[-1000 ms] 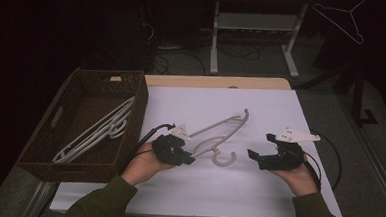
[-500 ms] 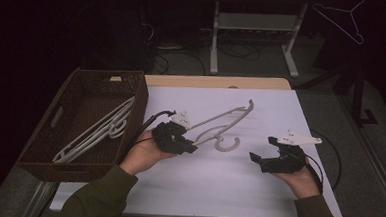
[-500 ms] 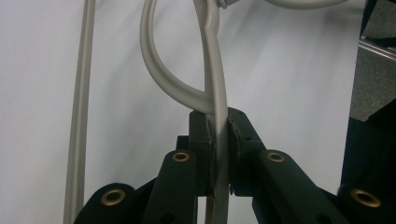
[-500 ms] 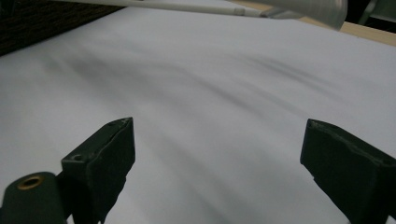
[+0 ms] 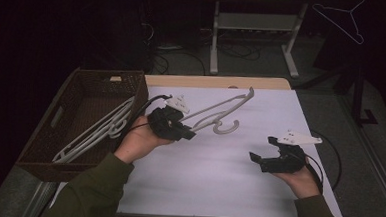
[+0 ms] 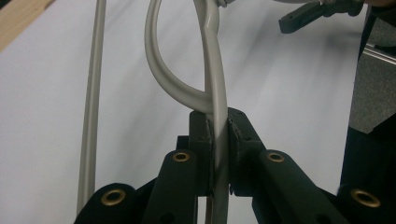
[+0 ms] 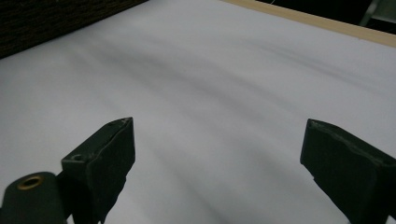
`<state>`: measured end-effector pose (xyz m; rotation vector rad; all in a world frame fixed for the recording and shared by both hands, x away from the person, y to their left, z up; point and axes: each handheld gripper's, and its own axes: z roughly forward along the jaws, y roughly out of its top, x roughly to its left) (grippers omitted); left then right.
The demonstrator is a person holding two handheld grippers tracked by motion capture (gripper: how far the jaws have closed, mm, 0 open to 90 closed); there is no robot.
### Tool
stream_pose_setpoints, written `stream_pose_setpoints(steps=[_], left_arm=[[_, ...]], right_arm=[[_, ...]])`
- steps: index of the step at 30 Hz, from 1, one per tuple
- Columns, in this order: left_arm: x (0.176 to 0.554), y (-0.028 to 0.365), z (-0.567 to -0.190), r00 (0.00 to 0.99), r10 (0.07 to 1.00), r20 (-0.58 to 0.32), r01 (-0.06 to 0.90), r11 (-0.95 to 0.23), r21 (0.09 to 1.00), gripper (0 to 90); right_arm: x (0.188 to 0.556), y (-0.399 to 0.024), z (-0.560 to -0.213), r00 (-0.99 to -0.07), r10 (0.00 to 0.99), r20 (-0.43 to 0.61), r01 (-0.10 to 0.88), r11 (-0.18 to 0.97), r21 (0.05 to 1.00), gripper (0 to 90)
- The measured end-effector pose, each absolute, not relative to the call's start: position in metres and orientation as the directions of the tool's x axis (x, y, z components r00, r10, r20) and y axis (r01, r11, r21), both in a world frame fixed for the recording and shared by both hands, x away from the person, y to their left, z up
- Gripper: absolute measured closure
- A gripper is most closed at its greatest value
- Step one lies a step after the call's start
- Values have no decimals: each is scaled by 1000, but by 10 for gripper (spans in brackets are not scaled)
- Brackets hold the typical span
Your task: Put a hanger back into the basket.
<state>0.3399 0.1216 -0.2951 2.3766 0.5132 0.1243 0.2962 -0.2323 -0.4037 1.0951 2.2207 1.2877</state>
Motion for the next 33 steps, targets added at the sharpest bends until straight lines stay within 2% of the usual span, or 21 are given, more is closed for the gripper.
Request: stream_pose_setpoints(steps=[20,33], left_arm=[[346,169,-264,883,469,-12,357,-654,667,820],[348,221,-249,839,544,9,394,-620,678,821]], right_arm=[[297,-233,-404,-639,765,82,449,283,848,98],[297,-233,-404,-636,767,88,453,279,847,98]])
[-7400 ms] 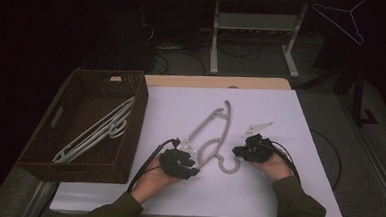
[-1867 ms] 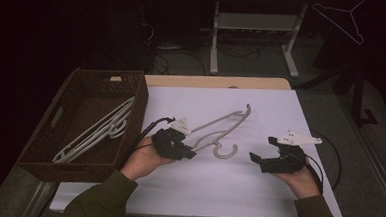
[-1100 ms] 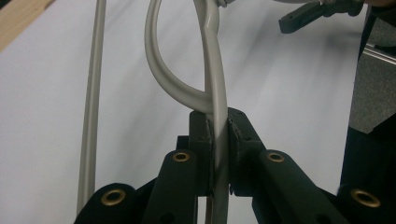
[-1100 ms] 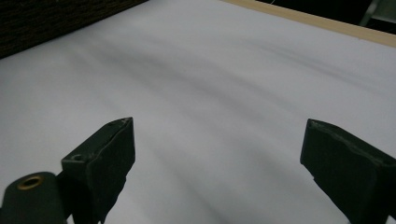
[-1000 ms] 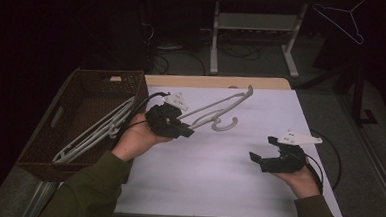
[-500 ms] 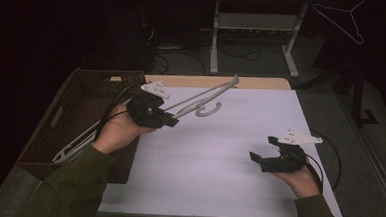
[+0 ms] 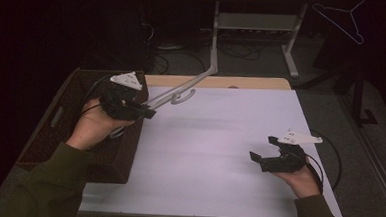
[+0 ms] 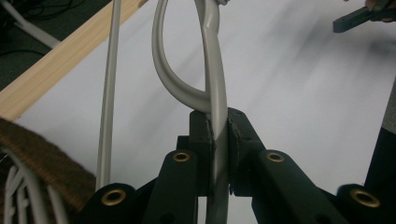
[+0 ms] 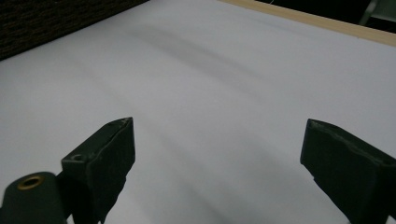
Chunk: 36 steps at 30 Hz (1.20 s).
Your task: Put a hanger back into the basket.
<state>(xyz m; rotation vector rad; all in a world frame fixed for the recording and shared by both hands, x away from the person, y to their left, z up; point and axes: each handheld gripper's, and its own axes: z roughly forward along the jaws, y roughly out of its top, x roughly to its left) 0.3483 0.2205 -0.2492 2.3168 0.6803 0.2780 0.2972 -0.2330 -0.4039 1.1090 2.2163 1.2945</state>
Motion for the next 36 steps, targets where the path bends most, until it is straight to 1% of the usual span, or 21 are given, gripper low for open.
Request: stream_pose_setpoints(steps=[20,21,28,36], left_arm=[[345,303,-247,749,662,36,469,-567,678,821],[345,303,-247,749,662,36,469,-567,678,821],[340,338,-252,706,707,32,506,-535,677,821],[334,369,-260,674,738,28,534,-513,672,821]], right_arm=[[298,-233,-405,-633,770,84,456,283,844,97],[298,-233,-405,-633,770,84,456,283,844,97],[299,-233,-405,-629,773,88,461,279,843,98],[299,-233,-406,-628,774,82,459,284,842,97]])
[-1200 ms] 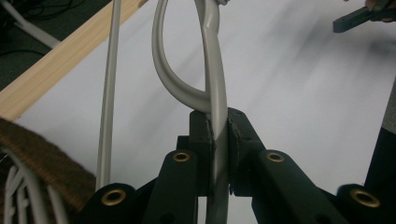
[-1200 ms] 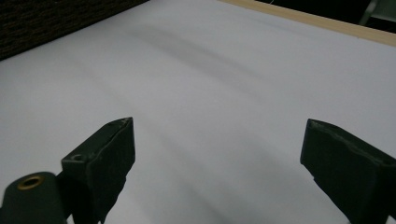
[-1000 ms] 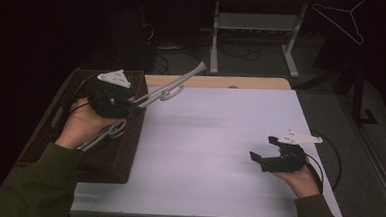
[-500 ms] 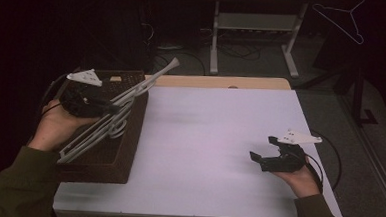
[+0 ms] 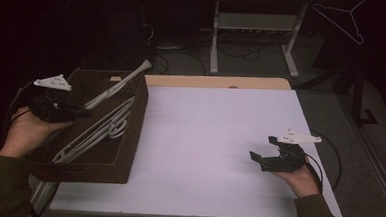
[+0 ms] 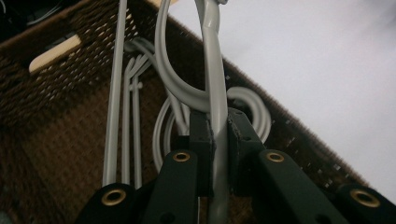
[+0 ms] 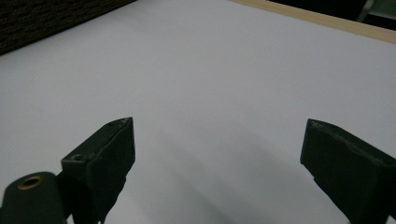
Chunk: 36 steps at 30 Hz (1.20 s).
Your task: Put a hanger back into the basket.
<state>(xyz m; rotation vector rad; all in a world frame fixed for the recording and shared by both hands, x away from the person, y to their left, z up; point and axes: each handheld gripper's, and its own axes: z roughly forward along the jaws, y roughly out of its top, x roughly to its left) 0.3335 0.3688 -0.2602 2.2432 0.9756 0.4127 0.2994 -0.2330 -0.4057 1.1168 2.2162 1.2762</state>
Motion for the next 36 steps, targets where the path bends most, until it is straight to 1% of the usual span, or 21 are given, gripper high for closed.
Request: stream_pose_setpoints(steps=[8,11,17,20,25,36], left_arm=[[331,386,-276,663,748,28,556,-517,651,820],[330,389,-281,659,752,12,559,-500,662,821],[326,396,-285,655,756,13,566,-502,654,821],[325,398,-289,656,754,19,575,-517,634,821],[327,399,-298,653,757,13,585,-515,626,821],[338,397,-329,659,752,4,611,-539,581,820]], right_arm=[[300,-232,-406,-626,776,82,462,285,840,97],[300,-232,-406,-625,776,84,465,283,839,97],[300,-233,-406,-624,777,82,461,282,841,97],[300,-232,-406,-624,777,82,465,285,838,98],[300,-232,-406,-626,776,79,461,287,840,97],[301,-233,-406,-620,780,81,465,283,839,97]])
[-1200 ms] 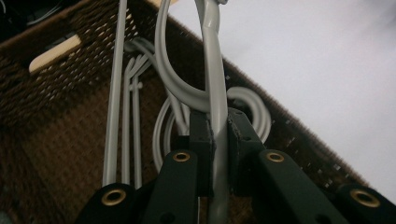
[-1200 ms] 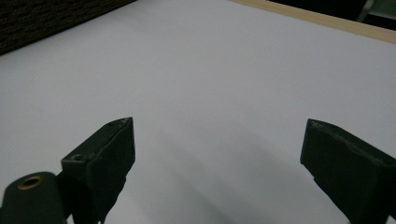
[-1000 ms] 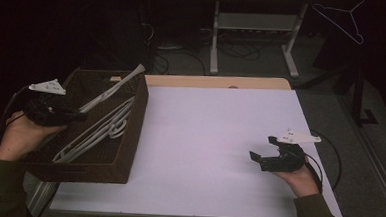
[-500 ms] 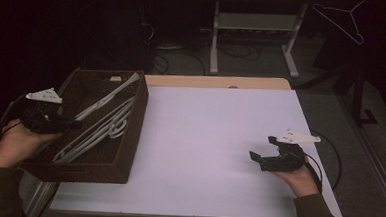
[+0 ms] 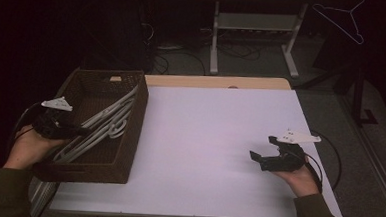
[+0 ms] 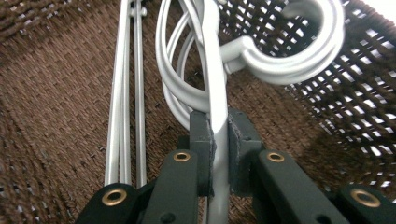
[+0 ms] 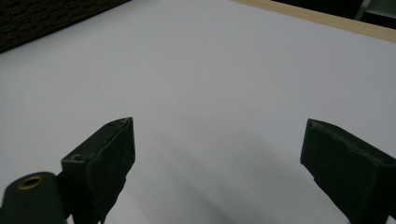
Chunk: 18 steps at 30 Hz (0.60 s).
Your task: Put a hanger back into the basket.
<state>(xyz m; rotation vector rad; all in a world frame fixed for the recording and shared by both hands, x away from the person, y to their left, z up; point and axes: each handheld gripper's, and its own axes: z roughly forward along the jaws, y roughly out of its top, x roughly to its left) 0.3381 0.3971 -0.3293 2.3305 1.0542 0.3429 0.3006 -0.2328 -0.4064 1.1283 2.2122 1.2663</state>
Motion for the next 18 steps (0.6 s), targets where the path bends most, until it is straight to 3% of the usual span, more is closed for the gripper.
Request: stream_pose_setpoints(steps=[9,18], left_arm=[[341,403,-338,654,756,-32,622,-514,590,820],[346,402,-352,659,751,-29,644,-544,538,818]], right_arm=[[300,-233,-406,-619,781,84,467,280,839,98],[300,-234,-406,-621,780,82,463,280,841,97]])
